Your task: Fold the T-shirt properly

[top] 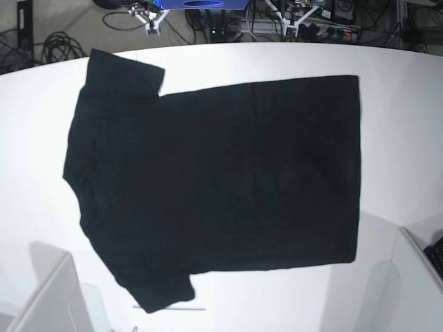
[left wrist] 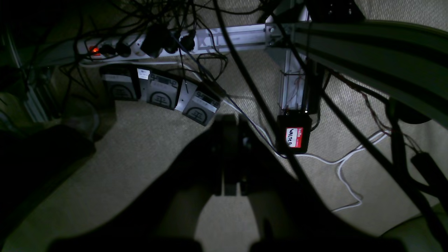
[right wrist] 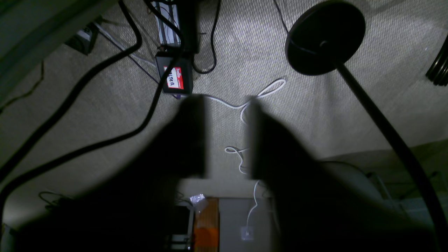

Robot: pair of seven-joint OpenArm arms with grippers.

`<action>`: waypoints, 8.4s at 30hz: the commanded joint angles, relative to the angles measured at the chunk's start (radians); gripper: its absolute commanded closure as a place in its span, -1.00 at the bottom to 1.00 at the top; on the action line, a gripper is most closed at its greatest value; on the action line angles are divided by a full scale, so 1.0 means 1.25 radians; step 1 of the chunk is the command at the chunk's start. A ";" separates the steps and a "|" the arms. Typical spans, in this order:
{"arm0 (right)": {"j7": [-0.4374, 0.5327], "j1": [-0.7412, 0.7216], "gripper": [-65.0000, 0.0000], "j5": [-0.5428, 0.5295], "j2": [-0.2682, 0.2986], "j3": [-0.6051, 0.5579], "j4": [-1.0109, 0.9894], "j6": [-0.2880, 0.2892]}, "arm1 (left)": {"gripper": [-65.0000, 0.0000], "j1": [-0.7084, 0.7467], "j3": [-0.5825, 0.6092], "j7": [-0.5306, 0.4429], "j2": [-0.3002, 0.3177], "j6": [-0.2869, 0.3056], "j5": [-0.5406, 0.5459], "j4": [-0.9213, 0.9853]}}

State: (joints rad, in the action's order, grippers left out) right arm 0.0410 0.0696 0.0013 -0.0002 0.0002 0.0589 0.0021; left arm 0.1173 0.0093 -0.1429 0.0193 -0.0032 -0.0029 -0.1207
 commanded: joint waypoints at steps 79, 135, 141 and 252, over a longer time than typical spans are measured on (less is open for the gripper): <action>0.033 0.474 1.00 -0.003 0.024 0.198 0.672 -0.007 | 1.00 0.518 -0.012 -0.007 0.118 -0.002 0.003 -0.692; -0.672 0.325 -0.29 -0.360 -0.062 0.558 1.451 0.316 | -0.09 0.723 -0.309 0.000 0.178 0.074 0.523 -1.449; -0.670 0.346 -0.29 -0.356 -0.062 0.523 1.409 0.316 | -0.09 0.678 -0.324 0.115 0.177 0.076 0.531 -1.429; -0.863 -0.015 1.00 -0.353 0.013 0.382 1.385 0.309 | 1.00 0.226 -0.449 0.734 0.107 -0.023 0.523 -1.394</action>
State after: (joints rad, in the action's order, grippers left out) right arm -1.0588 0.0658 -0.4191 0.0132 0.4789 1.7725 0.3855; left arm 0.4042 -0.5488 0.7906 0.1417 -0.0307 0.6437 -1.8473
